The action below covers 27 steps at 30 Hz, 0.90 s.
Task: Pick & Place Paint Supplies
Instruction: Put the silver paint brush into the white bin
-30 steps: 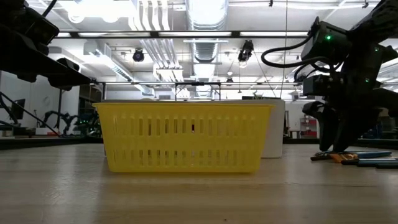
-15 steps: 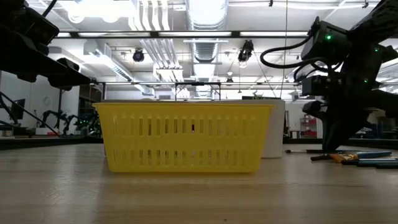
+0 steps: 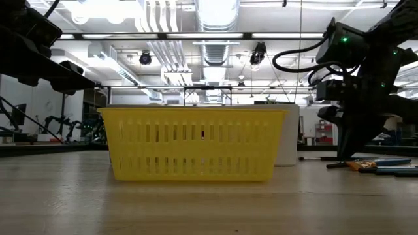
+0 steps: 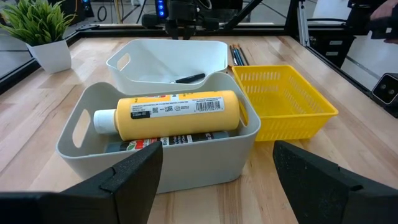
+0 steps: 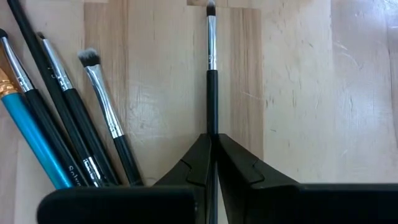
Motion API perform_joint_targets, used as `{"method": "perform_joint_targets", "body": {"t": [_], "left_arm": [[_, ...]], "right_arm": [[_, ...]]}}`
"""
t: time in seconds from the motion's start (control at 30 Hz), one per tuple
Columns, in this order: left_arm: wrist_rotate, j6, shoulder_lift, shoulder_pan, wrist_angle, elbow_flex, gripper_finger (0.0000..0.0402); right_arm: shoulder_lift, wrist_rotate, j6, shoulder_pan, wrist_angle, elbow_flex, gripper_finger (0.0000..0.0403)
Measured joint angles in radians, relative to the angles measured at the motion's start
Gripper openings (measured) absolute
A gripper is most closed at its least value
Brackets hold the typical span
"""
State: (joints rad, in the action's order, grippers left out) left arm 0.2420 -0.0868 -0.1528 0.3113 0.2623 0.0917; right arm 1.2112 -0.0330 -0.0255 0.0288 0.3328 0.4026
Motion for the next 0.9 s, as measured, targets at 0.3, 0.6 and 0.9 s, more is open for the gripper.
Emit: {"method": "perform_joint_targets", "body": {"t": [0.3,0.6,0.9], "left_arm": [[0.0,0.0,0.0,0.0,0.0,0.0,0.0306],[0.0,0.0,0.0,0.0,0.0,0.0,0.0306],[0.0,0.0,0.0,0.0,0.0,0.0,0.0306]], "right_arm": [[-0.053,-0.039,0.183,0.002,0.055,0.025,0.0015],[-0.184,-0.042,0.459,0.002,0.184,0.124,0.0015],[-0.286,-0.05,0.93,0.002,0.211,0.249,0.0015]]}}
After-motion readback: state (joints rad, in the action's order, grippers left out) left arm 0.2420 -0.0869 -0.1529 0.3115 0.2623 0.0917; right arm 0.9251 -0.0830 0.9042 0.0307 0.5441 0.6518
